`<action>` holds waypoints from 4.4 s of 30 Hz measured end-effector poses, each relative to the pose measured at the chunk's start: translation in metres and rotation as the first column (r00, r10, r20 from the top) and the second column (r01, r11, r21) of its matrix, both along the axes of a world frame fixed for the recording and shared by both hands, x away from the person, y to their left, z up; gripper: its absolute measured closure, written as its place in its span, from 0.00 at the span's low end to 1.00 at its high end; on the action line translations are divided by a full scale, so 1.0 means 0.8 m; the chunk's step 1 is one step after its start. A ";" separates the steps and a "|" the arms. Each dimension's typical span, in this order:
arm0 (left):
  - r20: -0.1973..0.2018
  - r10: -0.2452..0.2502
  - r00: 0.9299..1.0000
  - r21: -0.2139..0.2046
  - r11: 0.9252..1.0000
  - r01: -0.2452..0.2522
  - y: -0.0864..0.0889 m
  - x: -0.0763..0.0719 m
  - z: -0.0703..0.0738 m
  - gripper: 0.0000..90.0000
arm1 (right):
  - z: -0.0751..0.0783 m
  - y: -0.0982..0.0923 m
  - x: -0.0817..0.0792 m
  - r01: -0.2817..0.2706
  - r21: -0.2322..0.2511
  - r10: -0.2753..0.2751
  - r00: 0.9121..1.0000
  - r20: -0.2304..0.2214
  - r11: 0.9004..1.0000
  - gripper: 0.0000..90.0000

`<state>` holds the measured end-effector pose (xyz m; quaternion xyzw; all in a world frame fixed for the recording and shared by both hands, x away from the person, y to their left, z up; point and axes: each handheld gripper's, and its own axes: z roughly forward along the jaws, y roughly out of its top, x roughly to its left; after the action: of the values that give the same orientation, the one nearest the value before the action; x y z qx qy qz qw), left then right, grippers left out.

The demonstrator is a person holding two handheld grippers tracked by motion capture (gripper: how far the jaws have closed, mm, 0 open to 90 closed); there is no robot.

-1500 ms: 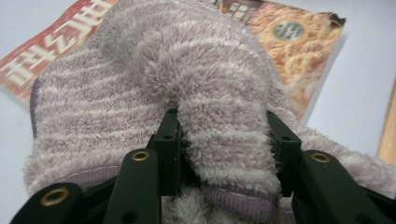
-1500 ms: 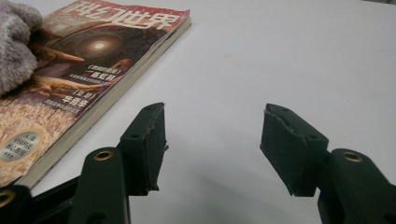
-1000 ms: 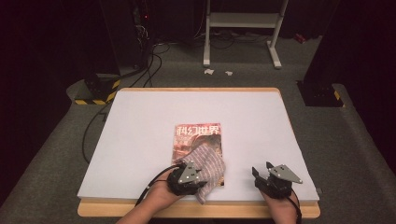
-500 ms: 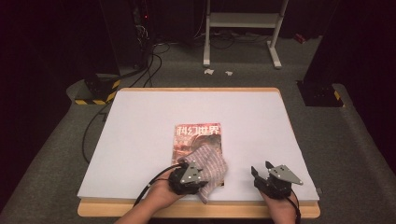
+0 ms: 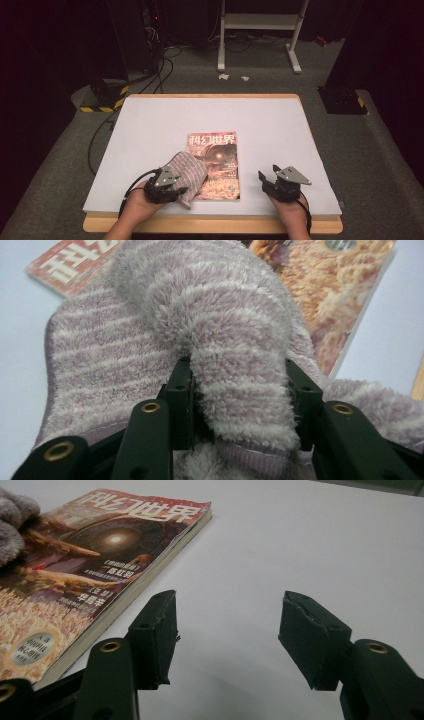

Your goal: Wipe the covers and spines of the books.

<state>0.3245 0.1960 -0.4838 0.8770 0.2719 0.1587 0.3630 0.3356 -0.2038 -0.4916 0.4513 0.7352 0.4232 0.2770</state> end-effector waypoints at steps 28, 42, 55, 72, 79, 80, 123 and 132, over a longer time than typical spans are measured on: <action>0.057 -0.229 0.972 -0.023 0.973 0.231 -0.174 0.020 -0.007 0.64 | 0.003 -0.032 -0.030 0.087 0.023 -0.088 0.995 0.042 0.996 0.45; 0.001 -0.042 0.999 -0.070 0.997 0.042 -0.044 0.008 -0.011 0.64 | 0.007 -0.025 -0.017 0.057 0.022 -0.058 0.997 0.048 0.998 0.45; -0.013 0.132 0.991 -0.042 0.990 -0.132 -0.005 0.014 -0.007 0.64 | -0.007 -0.033 0.002 0.005 0.062 -0.006 1.000 0.006 0.998 0.45; -0.031 0.108 0.994 0.009 0.994 -0.108 -0.067 0.065 -0.001 0.64 | 0.009 -0.029 0.010 -0.004 0.096 -0.001 0.999 0.046 0.995 0.46; -0.016 0.013 1.000 -0.014 1.000 -0.013 -0.133 0.068 -0.004 0.64 | 0.010 -0.016 0.015 -0.008 0.067 0.005 0.999 0.048 0.998 0.46; -0.016 0.005 1.000 -0.017 1.000 -0.005 -0.142 0.067 -0.004 0.64 | 0.010 -0.014 0.015 -0.010 0.065 0.007 0.999 0.045 0.998 0.46; -0.030 0.027 0.999 -0.017 0.999 -0.028 -0.172 0.079 -0.001 0.65 | 0.007 -0.008 0.013 -0.027 0.047 0.025 0.999 0.041 0.999 0.47; -0.040 0.047 0.998 -0.026 0.999 -0.048 -0.142 0.086 -0.003 0.65 | 0.008 -0.009 0.012 -0.028 0.049 0.026 0.999 0.044 0.998 0.47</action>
<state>0.3931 0.0828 -0.4864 0.8683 0.3018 0.1464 0.3655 0.3450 -0.2109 -0.4854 0.4388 0.7244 0.4547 0.2756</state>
